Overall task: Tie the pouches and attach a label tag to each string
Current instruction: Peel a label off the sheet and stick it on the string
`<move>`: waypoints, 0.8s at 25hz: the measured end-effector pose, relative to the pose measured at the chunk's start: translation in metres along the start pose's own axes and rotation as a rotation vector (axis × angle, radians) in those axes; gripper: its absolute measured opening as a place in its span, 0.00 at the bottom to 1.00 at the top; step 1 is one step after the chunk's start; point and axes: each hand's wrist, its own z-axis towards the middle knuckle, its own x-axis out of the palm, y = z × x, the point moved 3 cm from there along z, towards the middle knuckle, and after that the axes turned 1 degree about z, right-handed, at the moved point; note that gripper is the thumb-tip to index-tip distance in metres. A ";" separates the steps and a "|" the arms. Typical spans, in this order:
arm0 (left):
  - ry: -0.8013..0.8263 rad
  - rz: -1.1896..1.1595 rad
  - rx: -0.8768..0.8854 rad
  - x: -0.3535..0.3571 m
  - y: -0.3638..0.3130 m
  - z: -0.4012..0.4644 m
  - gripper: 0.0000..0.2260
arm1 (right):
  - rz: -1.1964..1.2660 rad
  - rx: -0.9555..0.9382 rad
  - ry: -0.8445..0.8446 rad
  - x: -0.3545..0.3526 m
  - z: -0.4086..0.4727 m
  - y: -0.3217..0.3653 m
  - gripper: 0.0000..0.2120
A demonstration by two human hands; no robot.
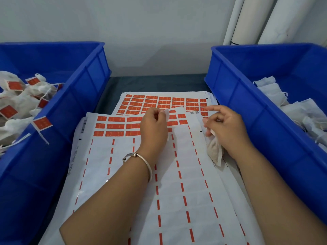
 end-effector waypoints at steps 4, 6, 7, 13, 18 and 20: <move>0.002 -0.074 -0.032 -0.002 -0.002 0.000 0.07 | -0.059 -0.093 -0.028 -0.005 -0.006 0.019 0.14; 0.029 -0.142 -0.061 -0.003 -0.002 -0.001 0.06 | -0.039 -0.119 -0.040 -0.006 -0.009 0.029 0.16; 0.046 -0.197 -0.083 -0.003 -0.003 -0.001 0.06 | -0.008 -0.136 -0.041 -0.007 -0.011 0.033 0.17; 0.246 -0.463 -0.145 0.004 -0.023 -0.012 0.07 | 0.235 -0.306 0.030 -0.007 -0.028 0.059 0.18; 0.413 -0.450 -0.085 0.009 -0.038 -0.024 0.09 | 0.284 -0.356 0.106 -0.003 -0.033 0.063 0.21; 0.458 -0.438 -0.070 0.010 -0.041 -0.028 0.09 | 0.205 -0.364 0.075 -0.002 -0.032 0.061 0.22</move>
